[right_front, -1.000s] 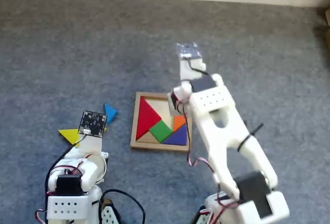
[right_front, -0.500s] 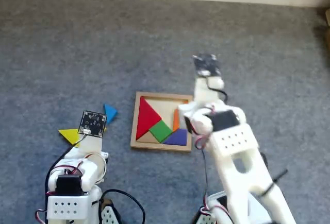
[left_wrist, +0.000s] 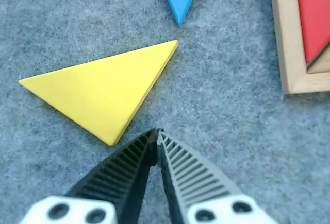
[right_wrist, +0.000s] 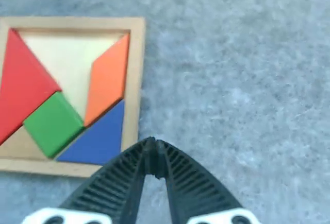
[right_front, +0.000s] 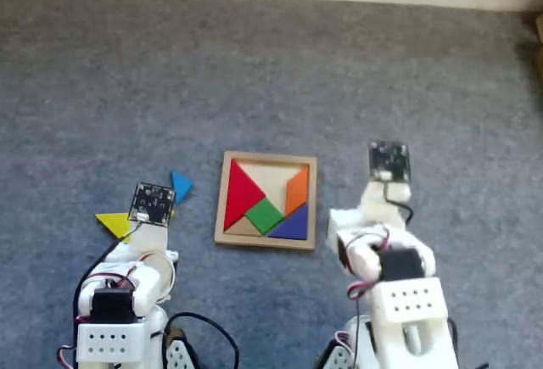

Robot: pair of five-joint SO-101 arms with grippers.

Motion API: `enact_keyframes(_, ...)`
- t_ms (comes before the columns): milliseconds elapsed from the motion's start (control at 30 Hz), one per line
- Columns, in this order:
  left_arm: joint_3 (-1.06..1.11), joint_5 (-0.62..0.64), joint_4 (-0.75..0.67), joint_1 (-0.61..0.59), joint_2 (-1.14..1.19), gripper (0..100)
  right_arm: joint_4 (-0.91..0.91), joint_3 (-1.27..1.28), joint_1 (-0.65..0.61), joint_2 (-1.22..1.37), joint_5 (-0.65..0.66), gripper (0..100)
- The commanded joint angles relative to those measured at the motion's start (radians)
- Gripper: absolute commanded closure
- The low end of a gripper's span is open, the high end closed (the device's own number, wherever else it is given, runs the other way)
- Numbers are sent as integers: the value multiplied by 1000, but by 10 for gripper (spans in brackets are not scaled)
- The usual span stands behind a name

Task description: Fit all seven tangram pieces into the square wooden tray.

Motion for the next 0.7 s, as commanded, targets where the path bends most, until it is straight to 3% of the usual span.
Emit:
enact_keyframes(0, 22, -12, 11, -13, -35, 992, -124, 150, 22, -160, -2, 995)
enact_keyframes(200, 22, -12, 11, -13, -35, 992, -223, 397, 24, -407, -2, 995)
enact_keyframes(400, 22, -12, 11, -13, -35, 992, -170, 565, 70, -711, -6, 995)
enact_keyframes(533, 22, -12, 11, -13, -35, 992, -148, 570, 171, -705, -9, 995)
enact_keyframes(667, 22, -12, 11, -13, -35, 992, -145, 572, 194, -653, -5, 995)
